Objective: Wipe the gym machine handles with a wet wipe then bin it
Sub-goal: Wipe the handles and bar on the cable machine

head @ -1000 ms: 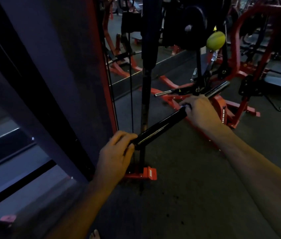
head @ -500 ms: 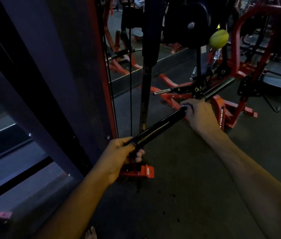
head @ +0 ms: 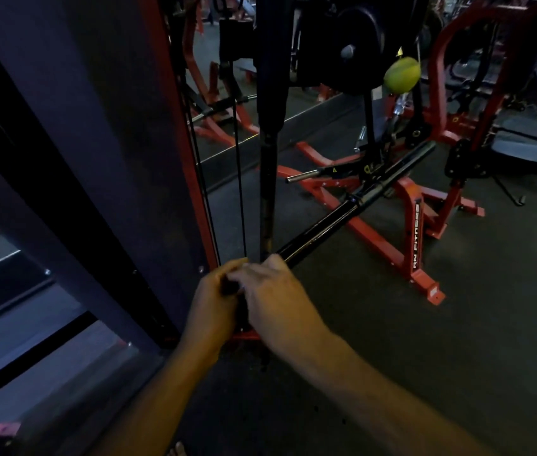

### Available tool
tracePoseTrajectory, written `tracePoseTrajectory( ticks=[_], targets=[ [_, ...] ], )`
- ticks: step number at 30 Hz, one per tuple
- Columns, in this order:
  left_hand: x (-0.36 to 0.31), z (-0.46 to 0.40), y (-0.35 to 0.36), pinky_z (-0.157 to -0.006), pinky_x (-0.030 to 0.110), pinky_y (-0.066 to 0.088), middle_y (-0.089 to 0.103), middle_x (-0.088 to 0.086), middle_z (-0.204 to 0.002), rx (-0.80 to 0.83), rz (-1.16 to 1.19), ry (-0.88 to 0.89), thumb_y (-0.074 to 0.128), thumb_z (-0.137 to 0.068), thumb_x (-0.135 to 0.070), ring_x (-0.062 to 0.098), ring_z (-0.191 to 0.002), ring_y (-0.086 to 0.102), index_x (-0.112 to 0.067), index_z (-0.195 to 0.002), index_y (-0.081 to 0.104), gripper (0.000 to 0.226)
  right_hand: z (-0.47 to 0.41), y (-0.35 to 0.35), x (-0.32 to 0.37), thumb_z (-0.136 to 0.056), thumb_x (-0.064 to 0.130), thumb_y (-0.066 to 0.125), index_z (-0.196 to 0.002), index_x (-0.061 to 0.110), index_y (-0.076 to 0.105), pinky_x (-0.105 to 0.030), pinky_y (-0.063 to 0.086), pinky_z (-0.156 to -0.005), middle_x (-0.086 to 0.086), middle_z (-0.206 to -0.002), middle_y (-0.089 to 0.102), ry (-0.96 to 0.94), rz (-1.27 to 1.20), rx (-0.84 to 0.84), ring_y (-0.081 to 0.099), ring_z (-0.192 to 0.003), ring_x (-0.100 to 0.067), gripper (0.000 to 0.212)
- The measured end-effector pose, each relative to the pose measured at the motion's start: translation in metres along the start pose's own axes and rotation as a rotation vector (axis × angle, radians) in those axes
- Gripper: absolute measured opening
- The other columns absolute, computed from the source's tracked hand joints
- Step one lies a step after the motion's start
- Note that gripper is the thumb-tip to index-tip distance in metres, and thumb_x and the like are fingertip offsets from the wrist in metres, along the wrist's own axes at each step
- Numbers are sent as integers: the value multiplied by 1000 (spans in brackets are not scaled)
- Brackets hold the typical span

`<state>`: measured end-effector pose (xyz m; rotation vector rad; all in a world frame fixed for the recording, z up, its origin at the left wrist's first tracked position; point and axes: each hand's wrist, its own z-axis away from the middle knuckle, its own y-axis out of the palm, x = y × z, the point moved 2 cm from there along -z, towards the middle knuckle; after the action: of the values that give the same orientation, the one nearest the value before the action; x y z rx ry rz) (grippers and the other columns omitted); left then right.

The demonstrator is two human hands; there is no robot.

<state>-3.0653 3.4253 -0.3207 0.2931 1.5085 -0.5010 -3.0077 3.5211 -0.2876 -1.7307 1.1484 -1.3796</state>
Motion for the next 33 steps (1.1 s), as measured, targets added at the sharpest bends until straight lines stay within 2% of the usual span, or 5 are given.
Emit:
tracePoseTrajectory(
  ticks=[4,8,14,29,33],
  targets=[
    [7,-8,-5,-90,27,58,67,4,-129,-67,20,-42,58,-100,-1,5,-111,68,-22,-148,48,54,0,-22,-2,-99,4,52,-131,17,63,-14,35,-74,-4,-120,65,-54,-119,16,38,-92,-5,36],
    [-1,-13,1,-72,31,62,76,13,-99,-60,89,-86,62,-99,-5,21,-83,75,-27,-154,38,64,-22,-80,-68,-99,4,53,-134,21,60,-5,41,-76,3,-117,55,111,23,-182,47,-85,-1,40],
    [-5,-11,10,-70,29,61,74,14,-100,-61,89,-98,63,-99,-8,22,-80,76,-31,-159,28,73,-44,-103,-167,-96,4,51,-113,17,72,-39,49,-93,-14,-109,71,401,178,-255,61,-104,-30,29],
    [10,-20,14,-85,47,62,74,-12,-101,-71,-60,-28,66,-98,-10,6,-93,72,-43,-159,23,81,-16,-15,-48,-93,8,60,-126,16,63,-29,49,-81,-2,-112,66,111,134,-97,46,-105,-20,34],
    [13,-18,17,-81,18,56,68,-29,-99,-49,-90,12,60,-99,-1,-18,-94,63,-37,-158,24,78,-7,4,-27,-95,5,57,-125,15,63,-27,48,-81,-4,-113,66,50,26,-86,47,-102,-19,32]
  ],
)
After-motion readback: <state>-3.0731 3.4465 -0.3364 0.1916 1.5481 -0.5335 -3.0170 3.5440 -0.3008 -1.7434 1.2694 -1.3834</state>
